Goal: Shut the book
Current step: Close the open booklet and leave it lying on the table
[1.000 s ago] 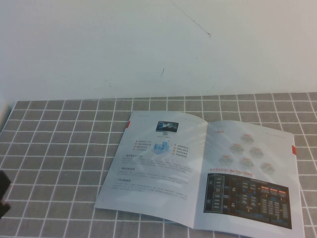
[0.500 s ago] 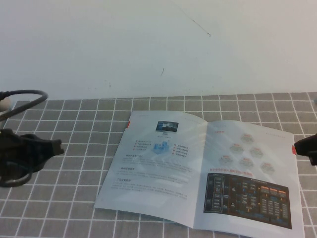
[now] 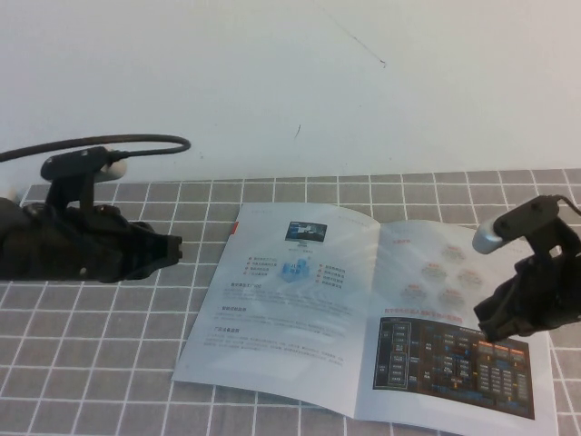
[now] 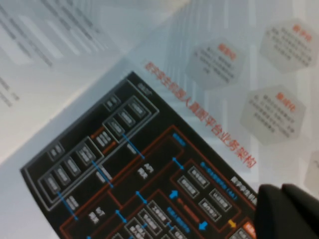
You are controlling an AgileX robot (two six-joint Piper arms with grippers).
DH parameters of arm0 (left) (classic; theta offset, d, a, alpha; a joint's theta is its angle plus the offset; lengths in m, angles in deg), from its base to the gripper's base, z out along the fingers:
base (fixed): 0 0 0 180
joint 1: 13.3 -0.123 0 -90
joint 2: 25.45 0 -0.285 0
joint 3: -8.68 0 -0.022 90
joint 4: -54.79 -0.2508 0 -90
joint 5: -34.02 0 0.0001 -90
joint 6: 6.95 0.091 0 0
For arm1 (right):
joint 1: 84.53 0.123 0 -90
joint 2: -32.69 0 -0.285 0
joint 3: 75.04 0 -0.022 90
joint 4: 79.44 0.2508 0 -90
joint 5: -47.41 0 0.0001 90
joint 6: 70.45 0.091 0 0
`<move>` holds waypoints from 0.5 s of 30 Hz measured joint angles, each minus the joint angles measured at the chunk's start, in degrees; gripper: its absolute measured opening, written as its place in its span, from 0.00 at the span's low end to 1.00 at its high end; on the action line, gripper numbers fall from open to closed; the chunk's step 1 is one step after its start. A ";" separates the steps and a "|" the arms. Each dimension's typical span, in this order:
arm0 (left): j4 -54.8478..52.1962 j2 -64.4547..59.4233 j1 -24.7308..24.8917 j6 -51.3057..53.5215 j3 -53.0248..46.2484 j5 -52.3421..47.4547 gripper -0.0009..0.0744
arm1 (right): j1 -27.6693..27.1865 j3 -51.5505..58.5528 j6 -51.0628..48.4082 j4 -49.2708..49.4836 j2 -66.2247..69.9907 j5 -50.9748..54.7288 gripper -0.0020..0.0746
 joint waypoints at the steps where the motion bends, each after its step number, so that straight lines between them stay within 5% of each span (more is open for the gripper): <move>1: 1.89 -1.62 -0.02 3.15 0.80 -0.27 0.01 | 0.00 0.00 0.00 0.00 1.36 -0.45 0.02; 15: 6.93 -16.54 -0.02 12.46 8.00 0.37 0.01 | 0.04 -0.97 -0.36 -0.50 9.26 -0.72 0.02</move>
